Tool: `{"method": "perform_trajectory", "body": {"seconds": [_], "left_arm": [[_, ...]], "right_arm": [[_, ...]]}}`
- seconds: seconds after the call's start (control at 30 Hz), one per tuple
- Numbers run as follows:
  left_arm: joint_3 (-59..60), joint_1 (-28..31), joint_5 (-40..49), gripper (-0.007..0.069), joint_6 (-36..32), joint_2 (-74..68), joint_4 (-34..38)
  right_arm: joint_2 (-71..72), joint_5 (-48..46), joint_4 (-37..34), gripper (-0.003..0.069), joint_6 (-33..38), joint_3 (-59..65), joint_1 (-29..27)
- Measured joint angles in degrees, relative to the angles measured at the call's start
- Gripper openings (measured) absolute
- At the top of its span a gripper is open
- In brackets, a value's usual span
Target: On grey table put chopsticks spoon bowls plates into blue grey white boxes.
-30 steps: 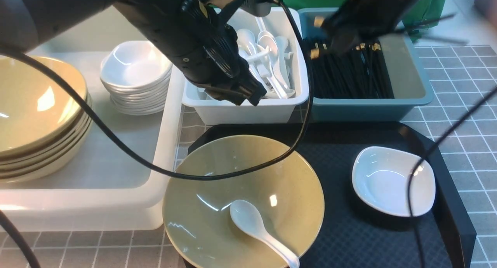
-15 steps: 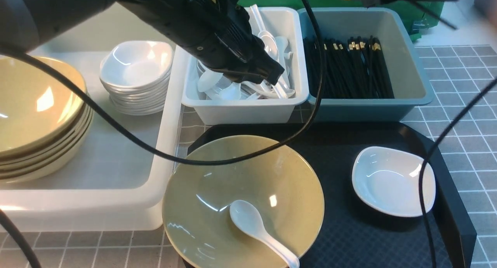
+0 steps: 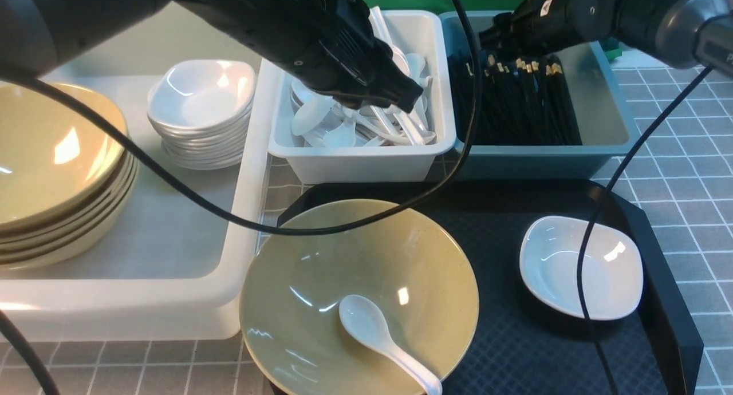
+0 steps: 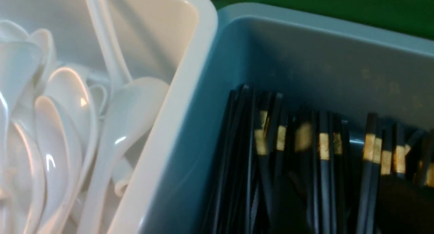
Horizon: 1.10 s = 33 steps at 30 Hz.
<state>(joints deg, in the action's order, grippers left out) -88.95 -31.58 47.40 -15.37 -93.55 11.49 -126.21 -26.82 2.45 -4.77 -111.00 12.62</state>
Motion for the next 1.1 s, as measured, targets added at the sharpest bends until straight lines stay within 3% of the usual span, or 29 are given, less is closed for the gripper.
{"method": "perform_trajectory", "body": {"seconds": [0.03, 0.17, 0.37, 0.53, 0.7, 0.93, 1.1], "left_arm": [[0.0, 0.0, -0.89, -0.0011, -0.07, 0.65, -0.42], [0.0, 0.0, -1.04, -0.0011, -0.07, 4.56, -3.35], [3.21, 0.0, 4.15, -0.0011, 0.36, 13.84, -8.21], [15.39, 0.0, 7.28, -0.0011, 5.21, 24.62, -11.49], [25.73, 0.05, 10.12, -0.0011, 8.93, 33.93, -12.2], [37.67, 0.05, 10.2, -0.0011, 10.11, 46.01, -10.63], [41.92, 0.05, 7.13, -0.0011, 10.11, 50.14, -10.26]], "right_arm": [[1.08, -4.31, 0.0, 0.0534, -0.06, -0.93, -0.1], [5.69, -15.83, 0.0, 0.0605, 3.75, -3.77, -0.11], [15.64, -31.4, -0.18, 0.0554, 12.72, -5.3, 0.98], [21.05, -43.55, -3.68, 0.0487, 19.48, -3.81, 5.5], [24.9, -44.44, -7.39, 0.0457, 19.59, 3.88, 11.22], [27.27, -44.4, -9.52, 0.0451, 16.64, 18.27, 25.92], [23.57, -44.21, -8.74, 0.0451, 14.92, 20.15, 35.07]]}}
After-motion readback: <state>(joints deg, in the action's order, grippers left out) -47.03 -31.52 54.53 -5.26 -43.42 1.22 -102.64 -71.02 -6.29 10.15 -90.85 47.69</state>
